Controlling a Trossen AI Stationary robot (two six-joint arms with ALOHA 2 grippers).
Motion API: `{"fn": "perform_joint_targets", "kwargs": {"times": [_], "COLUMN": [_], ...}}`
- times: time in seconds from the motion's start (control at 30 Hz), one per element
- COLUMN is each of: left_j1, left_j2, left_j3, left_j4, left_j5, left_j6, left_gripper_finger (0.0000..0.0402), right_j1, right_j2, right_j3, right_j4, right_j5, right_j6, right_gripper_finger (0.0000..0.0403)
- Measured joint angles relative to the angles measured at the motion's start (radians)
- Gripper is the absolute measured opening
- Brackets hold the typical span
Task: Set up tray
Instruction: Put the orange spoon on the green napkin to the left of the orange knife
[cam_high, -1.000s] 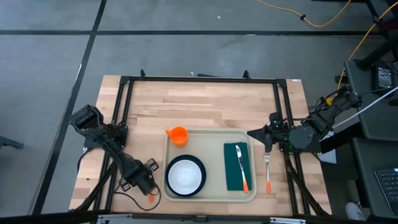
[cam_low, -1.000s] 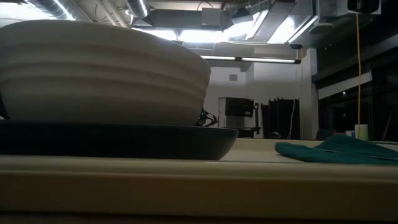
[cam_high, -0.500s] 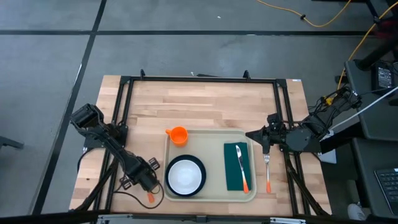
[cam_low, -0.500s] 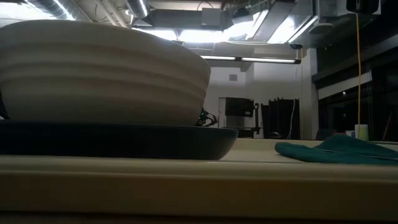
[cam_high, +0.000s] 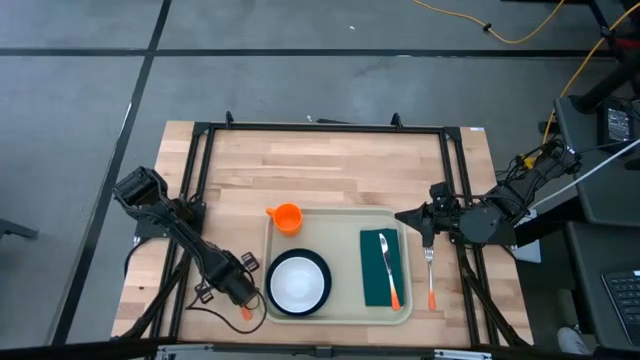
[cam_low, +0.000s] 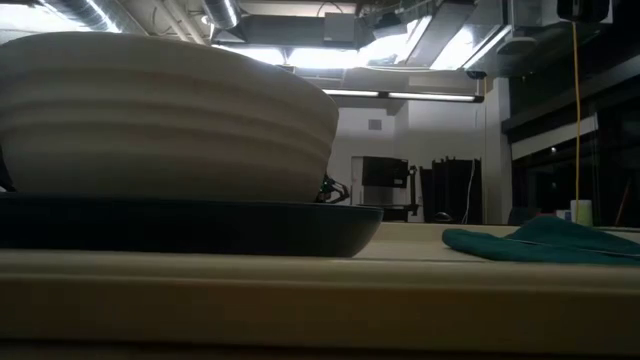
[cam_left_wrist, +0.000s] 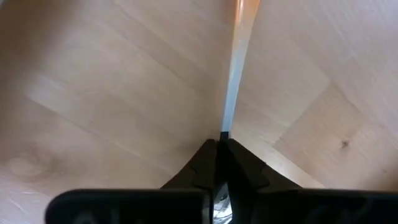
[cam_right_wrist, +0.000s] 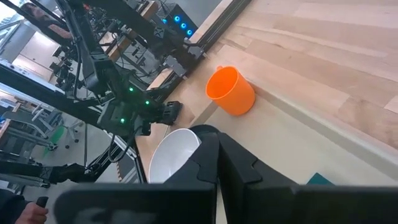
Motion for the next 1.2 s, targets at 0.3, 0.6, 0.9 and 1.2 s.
{"fn": "perform_joint_targets", "kwargs": {"times": [0.3,0.6,0.9,1.2], "left_j1": [0.04,0.154,0.4,0.552], "left_j2": [-0.036,-0.175,-0.298,-0.386], "left_j3": [0.067,0.225,0.53,0.621], "left_j4": [-0.15,-0.303,-0.101,0.572], "left_j5": [0.025,-0.104,-0.27,-0.227], "left_j6": [0.01,0.003,-0.053,0.115], "left_gripper_finger": [0.0005,0.0005,0.0004,0.0004], "right_j1": [0.0,0.0,0.0,-0.016], "right_j2": [0.0,0.0,0.0,0.0], "right_j3": [0.0,0.0,0.0,0.0], "right_j4": [-0.002,-0.002,0.023,0.392], "right_j5": [0.0,0.001,0.001,0.029], "right_j6": [-0.002,-0.009,-0.059,-0.405], "right_gripper_finger": [0.0007,0.0007,0.0007,0.0008]}}
